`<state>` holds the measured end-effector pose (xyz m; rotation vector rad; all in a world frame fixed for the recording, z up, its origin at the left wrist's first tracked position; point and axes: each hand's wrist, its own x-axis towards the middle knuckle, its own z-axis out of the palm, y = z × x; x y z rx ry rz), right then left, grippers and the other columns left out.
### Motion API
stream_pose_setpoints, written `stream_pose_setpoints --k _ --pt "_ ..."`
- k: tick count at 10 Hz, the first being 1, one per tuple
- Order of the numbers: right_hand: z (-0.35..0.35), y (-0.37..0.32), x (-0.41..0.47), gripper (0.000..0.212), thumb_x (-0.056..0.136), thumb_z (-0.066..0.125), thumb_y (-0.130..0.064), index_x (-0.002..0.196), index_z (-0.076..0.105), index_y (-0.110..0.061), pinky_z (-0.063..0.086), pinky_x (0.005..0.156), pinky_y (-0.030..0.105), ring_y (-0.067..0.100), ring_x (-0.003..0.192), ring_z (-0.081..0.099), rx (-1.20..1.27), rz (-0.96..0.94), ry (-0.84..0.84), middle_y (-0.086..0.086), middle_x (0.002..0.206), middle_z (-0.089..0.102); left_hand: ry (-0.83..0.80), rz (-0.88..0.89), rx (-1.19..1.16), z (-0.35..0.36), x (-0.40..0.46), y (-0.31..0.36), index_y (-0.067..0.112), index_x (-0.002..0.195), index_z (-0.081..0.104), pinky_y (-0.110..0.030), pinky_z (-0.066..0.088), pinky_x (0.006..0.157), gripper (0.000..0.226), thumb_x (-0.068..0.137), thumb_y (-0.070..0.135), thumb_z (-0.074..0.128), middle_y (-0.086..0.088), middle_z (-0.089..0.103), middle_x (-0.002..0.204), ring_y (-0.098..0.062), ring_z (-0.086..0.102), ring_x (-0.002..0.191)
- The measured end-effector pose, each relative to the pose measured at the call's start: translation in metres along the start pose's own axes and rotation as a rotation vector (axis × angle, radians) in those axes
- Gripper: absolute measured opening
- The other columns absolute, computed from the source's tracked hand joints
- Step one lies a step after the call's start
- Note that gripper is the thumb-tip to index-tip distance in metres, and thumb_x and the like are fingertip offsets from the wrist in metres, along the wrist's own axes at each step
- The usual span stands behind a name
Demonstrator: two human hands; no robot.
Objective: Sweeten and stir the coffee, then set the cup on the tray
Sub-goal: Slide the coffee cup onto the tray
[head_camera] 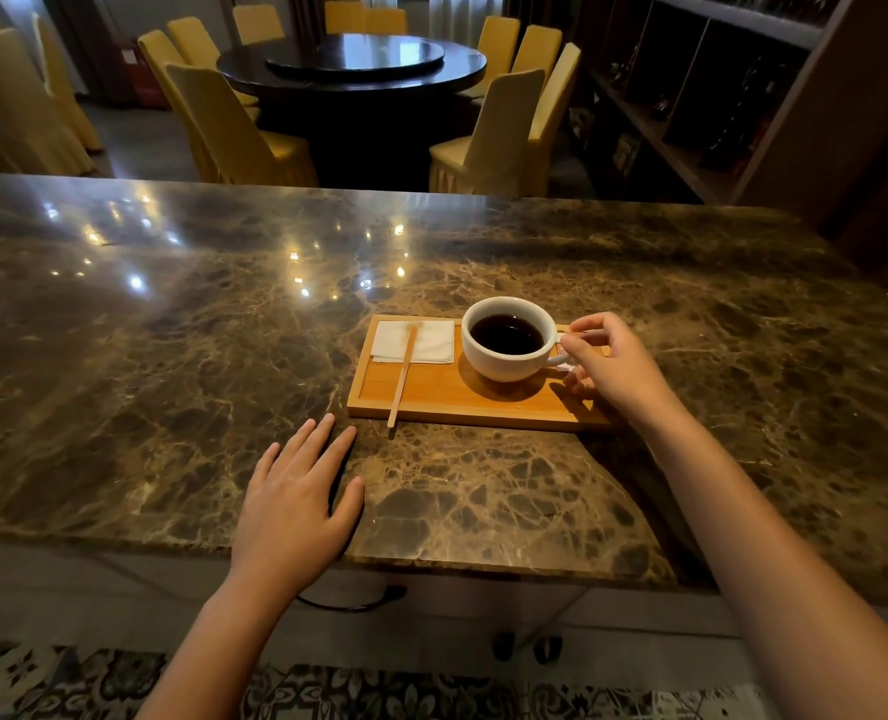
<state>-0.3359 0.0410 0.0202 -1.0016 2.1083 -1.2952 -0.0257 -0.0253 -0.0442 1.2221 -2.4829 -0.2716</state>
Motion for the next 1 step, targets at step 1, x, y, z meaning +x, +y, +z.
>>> stream_pose_setpoints --k 1 --pt "-0.0033 0.0004 -0.0134 0.019 0.088 0.056 -0.034 0.103 0.05 -0.025 0.053 0.055 0.025 0.015 0.076 0.062 -0.136 -0.035 0.05 -0.005 0.1 0.054 -0.005 -0.012 0.01 -0.0003 0.0017 -0.0018 0.026 0.138 0.032 -0.039 0.012 0.112 0.06 0.084 0.051 0.026 -0.001 0.028 0.149 -0.007 0.011 0.134"
